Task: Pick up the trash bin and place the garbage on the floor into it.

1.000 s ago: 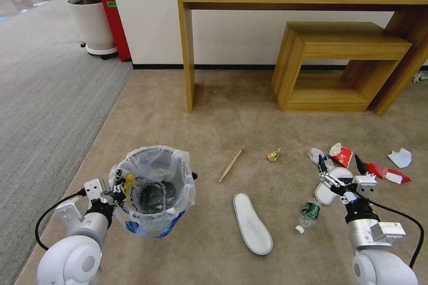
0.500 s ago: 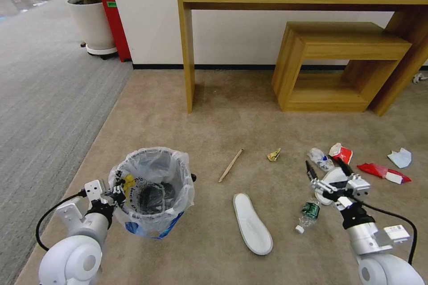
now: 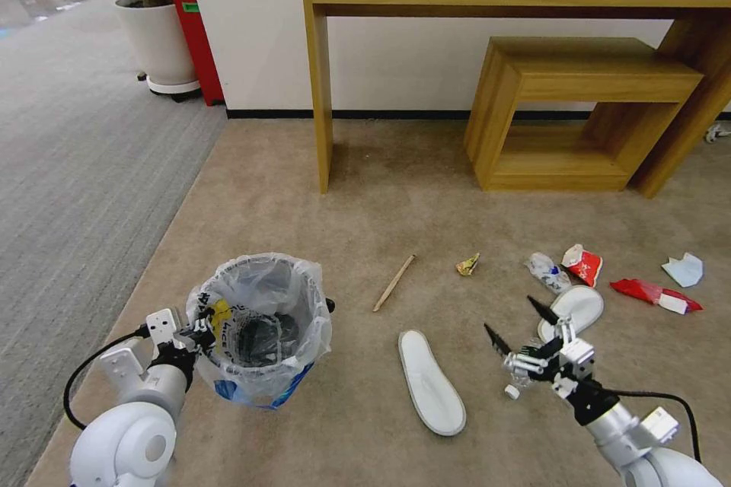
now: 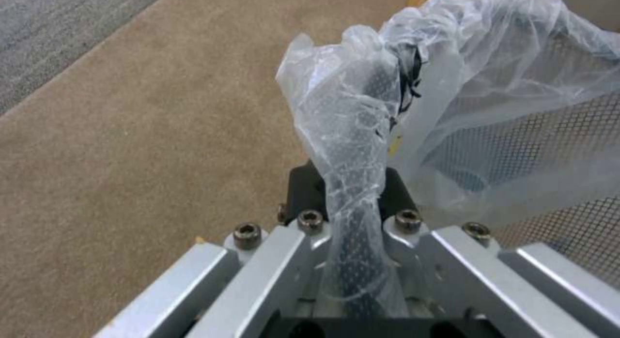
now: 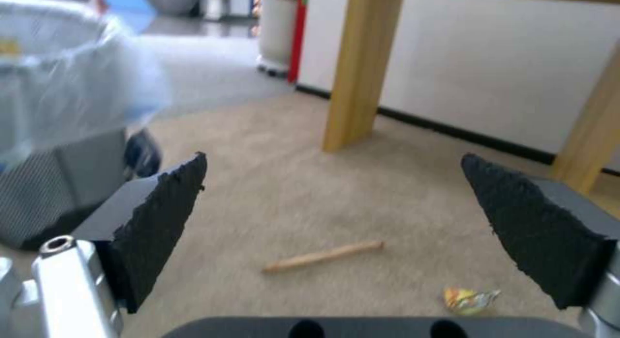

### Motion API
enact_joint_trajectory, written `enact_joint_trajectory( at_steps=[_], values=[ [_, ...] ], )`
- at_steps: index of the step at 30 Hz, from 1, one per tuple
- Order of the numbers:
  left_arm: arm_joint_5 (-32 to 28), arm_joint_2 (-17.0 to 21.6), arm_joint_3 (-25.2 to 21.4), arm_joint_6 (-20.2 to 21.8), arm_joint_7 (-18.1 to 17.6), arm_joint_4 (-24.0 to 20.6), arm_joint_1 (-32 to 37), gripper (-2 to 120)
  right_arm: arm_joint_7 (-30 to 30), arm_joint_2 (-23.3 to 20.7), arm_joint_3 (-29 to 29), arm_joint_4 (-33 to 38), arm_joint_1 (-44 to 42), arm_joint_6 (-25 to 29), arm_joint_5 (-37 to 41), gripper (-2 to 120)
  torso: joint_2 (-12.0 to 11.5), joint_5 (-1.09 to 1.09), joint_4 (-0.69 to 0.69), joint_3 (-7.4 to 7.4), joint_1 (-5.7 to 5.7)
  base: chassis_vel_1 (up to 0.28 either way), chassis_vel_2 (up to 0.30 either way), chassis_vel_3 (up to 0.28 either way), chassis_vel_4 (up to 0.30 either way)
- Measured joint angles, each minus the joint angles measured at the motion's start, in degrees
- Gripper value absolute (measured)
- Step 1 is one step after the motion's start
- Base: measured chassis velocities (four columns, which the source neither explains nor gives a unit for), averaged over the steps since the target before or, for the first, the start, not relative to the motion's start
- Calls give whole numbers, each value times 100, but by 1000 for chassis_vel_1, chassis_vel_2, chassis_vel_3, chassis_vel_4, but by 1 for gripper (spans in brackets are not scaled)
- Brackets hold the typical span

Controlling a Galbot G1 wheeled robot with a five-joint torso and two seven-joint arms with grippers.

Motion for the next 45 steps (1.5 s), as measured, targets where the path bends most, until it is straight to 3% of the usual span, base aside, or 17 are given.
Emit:
enact_joint_trajectory(
  at_steps=[15, 28, 45],
  values=[
    [90, -63, 44, -30, 36, 60, 6, 2, -300, -241, -229, -575, -91, 108, -682, 99, 0, 0, 0, 0, 0, 0, 0, 0, 0],
    [108, -53, 54, -32, 41, 96, -5, 2, -751, -194, -411, -977, 22, 163, -1040, 96, 0, 0, 1, 0, 0, 0, 0, 0, 0],
    [153, -95, 60, -32, 46, 146, -21, 2, -615, -359, -997, -1125, -27, -36, -1025, 100, 0, -1, 0, 0, 0, 0, 0, 0, 0]
  ],
)
